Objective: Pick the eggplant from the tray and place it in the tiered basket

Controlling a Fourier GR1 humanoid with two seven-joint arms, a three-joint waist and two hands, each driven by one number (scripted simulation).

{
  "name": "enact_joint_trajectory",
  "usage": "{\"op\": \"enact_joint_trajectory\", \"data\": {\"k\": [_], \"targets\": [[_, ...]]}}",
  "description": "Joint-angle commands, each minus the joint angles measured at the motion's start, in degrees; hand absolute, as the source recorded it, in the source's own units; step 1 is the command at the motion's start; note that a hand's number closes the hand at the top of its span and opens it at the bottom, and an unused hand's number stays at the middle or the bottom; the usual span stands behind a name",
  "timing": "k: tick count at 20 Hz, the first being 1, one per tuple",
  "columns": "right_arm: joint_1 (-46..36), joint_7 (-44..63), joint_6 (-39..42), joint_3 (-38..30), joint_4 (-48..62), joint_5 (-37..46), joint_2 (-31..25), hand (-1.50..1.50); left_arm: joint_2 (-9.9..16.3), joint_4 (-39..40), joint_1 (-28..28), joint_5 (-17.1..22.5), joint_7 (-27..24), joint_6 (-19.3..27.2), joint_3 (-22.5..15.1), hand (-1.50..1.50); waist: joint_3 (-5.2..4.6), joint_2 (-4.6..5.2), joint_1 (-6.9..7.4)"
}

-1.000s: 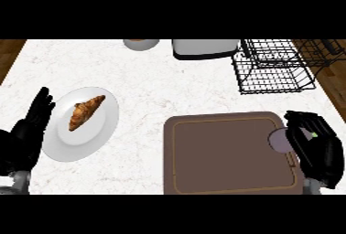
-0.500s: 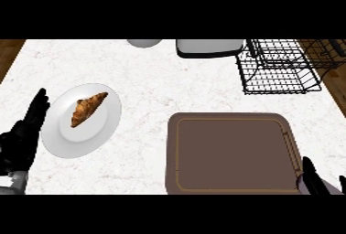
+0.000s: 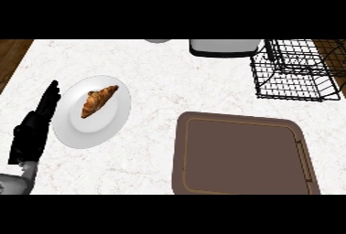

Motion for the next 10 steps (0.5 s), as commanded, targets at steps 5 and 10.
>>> {"op": "enact_joint_trajectory", "data": {"k": [5, 10], "targets": [[1.3, 30.2, 2.7, -3.4, -14.4, 8.0, -12.2, -1.5, -1.8, 1.6, -5.0, -2.1, 2.1, -0.2, -1.8, 0.0, 0.13, 0.52, 2.45], [-3.0, 47.2, 7.3, -5.7, -18.6, 10.2, -15.1, -1.5, -1.3, 3.1, -5.6, -0.8, 1.6, -2.4, -0.3, 0.0, 0.23, 0.29, 3.31]]}}
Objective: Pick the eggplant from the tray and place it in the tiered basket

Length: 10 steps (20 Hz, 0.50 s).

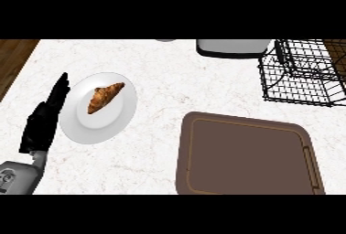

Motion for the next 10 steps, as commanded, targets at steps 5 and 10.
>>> {"op": "enact_joint_trajectory", "data": {"k": [5, 10], "targets": [[-11.7, 26.4, 4.2, -0.2, -1.4, 5.6, -4.0, -1.5, -1.3, 0.7, -2.6, -1.0, 1.5, -0.2, -0.1, 0.0, 0.14, -0.3, 1.07], [-18.0, 32.5, 8.5, 0.8, 1.8, 6.9, -3.6, -1.5, -1.8, 1.1, -1.4, -1.7, 0.3, -0.7, -0.3, 0.0, 0.22, -0.65, 0.45]]}}
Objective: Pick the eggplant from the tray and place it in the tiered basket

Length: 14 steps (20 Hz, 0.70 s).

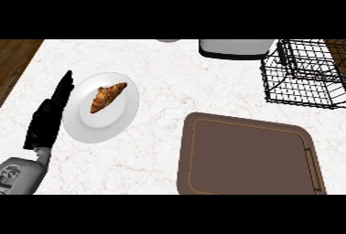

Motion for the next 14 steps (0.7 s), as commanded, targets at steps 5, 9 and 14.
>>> {"op": "enact_joint_trajectory", "data": {"k": [5, 9, 14], "targets": [[-11.3, 16.4, 3.2, 3.0, 5.3, 6.0, 2.7, -1.5, -2.0, 4.1, 0.2, -1.0, -2.6, 0.2, 0.9, 0.0, 0.02, -0.24, -1.0], [-11.8, 16.4, 5.9, 5.2, 6.4, 10.5, 5.3, -1.5, -2.9, 0.0, -0.6, -2.5, 1.7, 1.9, -0.6, 0.0, 0.01, -0.53, -1.44], [-13.4, 16.5, 10.5, 4.0, 9.5, 13.5, 7.4, -1.5, -3.2, 1.7, 0.9, -3.3, -0.6, 2.0, -0.2, 0.0, -0.06, -0.45, -1.48]]}}
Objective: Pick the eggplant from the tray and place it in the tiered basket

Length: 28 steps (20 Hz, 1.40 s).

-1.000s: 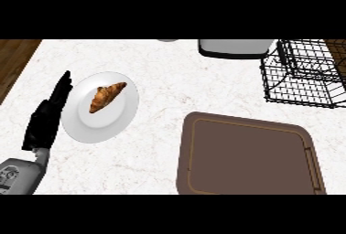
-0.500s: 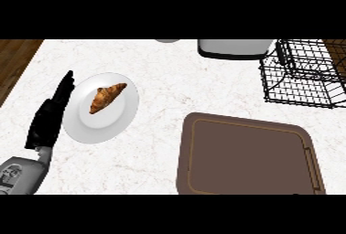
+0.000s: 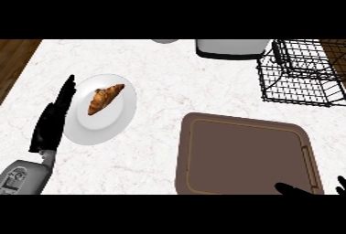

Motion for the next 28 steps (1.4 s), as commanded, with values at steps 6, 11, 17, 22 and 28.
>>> {"op": "enact_joint_trajectory", "data": {"k": [6, 11, 17, 22, 28], "targets": [[-4.4, 11.9, 9.5, 0.9, 2.5, 10.5, 9.0, -1.5, 1.7, -1.5, 1.3, 0.3, -0.1, -1.7, 1.8, 0.0, 0.01, -0.34, -0.42], [-10.7, 11.9, 13.0, -0.7, 7.6, 13.8, 15.9, -1.5, 0.4, 0.1, -0.9, 0.2, 0.7, -1.6, 2.3, 0.0, 0.04, -0.18, -0.72], [-13.1, 11.9, 17.5, -3.6, 9.6, 17.2, 23.4, -1.5, 0.8, -0.9, 0.9, 0.8, 0.5, -3.1, 2.9, 0.0, 0.14, -0.57, -1.1], [-15.3, 11.8, 20.8, -6.1, 10.9, 19.0, 25.8, -1.5, 0.8, -0.6, 3.4, 0.4, -2.0, -2.6, 4.7, 0.0, 0.23, -0.63, -1.4], [-21.0, 11.8, 19.8, -8.1, 16.3, 16.1, 25.9, -1.5, -0.1, 0.9, 1.8, -0.1, -1.4, -3.8, 4.9, 0.0, 0.31, -0.58, -1.48]]}}
